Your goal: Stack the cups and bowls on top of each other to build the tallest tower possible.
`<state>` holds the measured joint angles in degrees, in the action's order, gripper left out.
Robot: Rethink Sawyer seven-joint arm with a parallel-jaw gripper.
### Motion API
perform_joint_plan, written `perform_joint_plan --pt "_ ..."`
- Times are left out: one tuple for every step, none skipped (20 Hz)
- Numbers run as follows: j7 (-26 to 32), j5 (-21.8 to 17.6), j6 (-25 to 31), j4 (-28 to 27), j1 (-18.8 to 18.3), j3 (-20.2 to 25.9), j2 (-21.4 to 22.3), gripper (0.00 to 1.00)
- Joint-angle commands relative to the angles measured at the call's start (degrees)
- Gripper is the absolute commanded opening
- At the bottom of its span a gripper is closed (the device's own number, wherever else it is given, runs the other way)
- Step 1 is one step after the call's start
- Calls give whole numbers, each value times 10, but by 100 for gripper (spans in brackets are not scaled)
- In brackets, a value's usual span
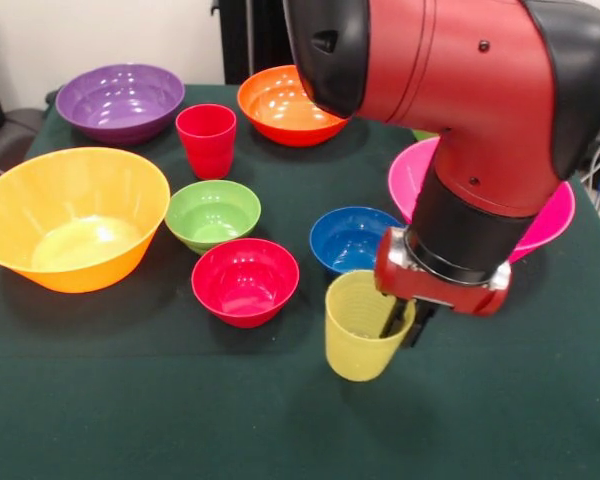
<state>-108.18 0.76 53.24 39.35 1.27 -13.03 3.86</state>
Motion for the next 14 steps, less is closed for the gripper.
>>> perform_joint_plan --pt "-94 -15 -44 101 9 19 8 0" --pt "-94 -14 -44 99 9 20 4 0" --pt "-94 -12 -44 101 9 19 3 0" --pt "-96 -9 -48 105 9 21 1 0" --pt "-96 -8 -50 107 9 22 0 0" --pt "-103 -3 -57 120 11 24 2 0" --pt "-110 1 -62 130 12 26 5 0" --pt "-117 5 -66 140 14 28 8 0" --pt "-123 9 -69 148 15 29 11 0" --pt "-134 16 -75 162 18 33 16 0" --pt "-139 20 -80 171 20 34 20 0" --pt "-145 23 -85 180 23 34 24 0" --pt "-149 27 -85 186 25 34 27 0" --pt "-154 31 -90 197 29 35 34 0"
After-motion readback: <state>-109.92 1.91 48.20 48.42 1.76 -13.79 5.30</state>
